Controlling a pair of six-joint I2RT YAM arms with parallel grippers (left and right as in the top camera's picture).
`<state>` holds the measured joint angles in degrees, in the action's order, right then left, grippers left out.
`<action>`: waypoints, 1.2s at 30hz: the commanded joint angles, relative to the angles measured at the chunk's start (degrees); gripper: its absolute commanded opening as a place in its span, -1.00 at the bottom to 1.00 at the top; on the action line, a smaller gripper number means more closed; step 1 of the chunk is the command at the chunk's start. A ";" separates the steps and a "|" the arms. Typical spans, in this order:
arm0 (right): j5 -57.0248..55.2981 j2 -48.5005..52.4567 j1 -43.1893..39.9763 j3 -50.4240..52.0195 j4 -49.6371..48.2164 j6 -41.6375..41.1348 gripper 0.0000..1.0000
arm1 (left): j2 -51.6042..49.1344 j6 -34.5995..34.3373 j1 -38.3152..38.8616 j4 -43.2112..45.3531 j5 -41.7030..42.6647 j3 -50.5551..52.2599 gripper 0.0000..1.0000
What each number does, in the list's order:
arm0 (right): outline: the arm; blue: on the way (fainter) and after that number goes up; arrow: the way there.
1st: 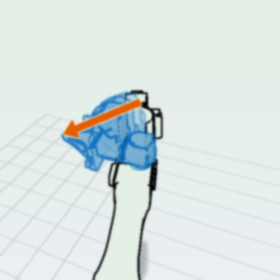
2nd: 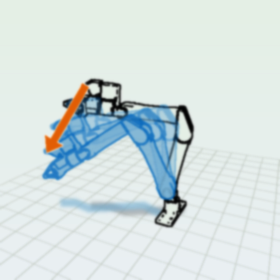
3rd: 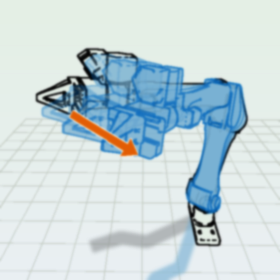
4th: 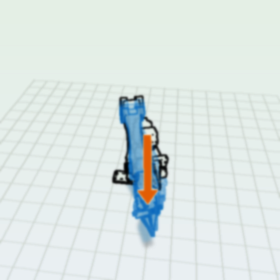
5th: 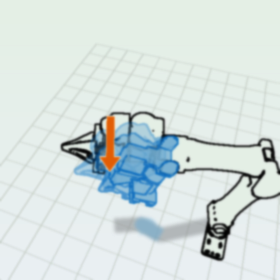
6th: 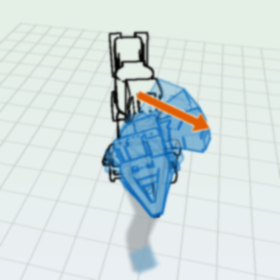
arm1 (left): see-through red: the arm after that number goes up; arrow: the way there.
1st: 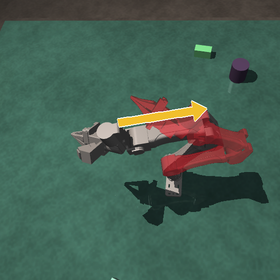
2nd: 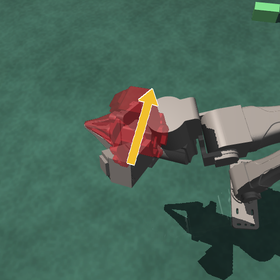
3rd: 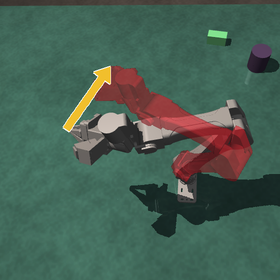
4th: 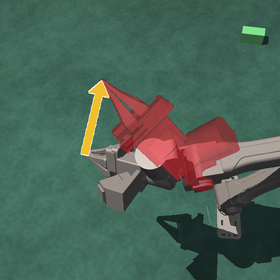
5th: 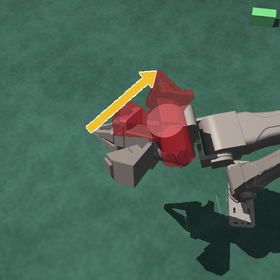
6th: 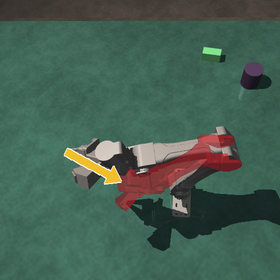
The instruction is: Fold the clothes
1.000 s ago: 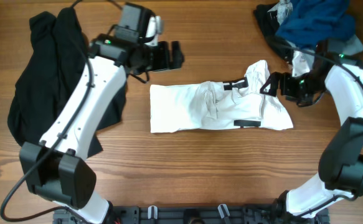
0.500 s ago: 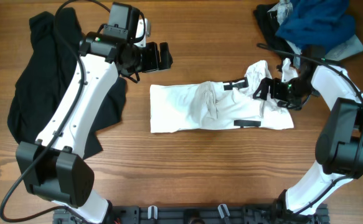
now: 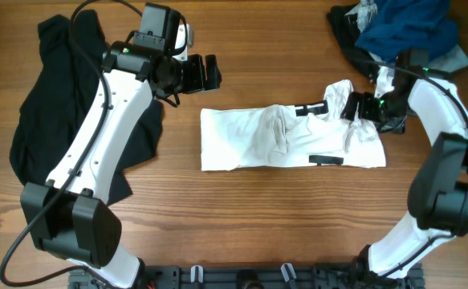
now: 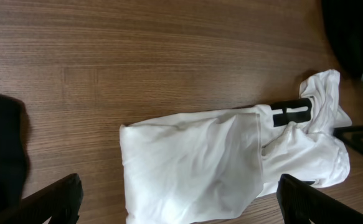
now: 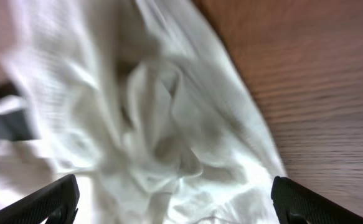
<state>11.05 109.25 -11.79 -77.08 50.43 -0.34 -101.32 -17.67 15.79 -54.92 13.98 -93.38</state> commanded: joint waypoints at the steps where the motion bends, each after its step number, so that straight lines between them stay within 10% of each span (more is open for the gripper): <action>1: -0.98 -3.21 -0.22 -1.49 -1.84 6.56 1.00 | -0.68 1.16 0.11 -0.20 -0.55 -0.04 1.00; 19: 4.74 8.37 -0.22 1.46 -3.87 13.94 0.97 | -0.68 3.80 0.09 -3.32 -1.31 -0.04 1.00; 26: 9.68 8.94 -0.22 1.46 5.57 5.92 0.25 | -0.68 3.78 0.11 -3.69 -2.54 -0.04 1.00; 30: 9.79 8.81 -0.55 1.38 7.17 6.01 -0.91 | -0.68 3.78 0.04 -3.65 -3.93 -0.04 1.00; 36: 12.13 5.84 -4.17 -6.12 8.72 3.23 -0.91 | -0.68 3.76 -1.86 -3.45 -6.58 -0.04 1.00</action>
<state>20.62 117.23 -13.87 -77.78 57.89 4.29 -101.36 -15.07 15.62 -58.50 9.08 -93.38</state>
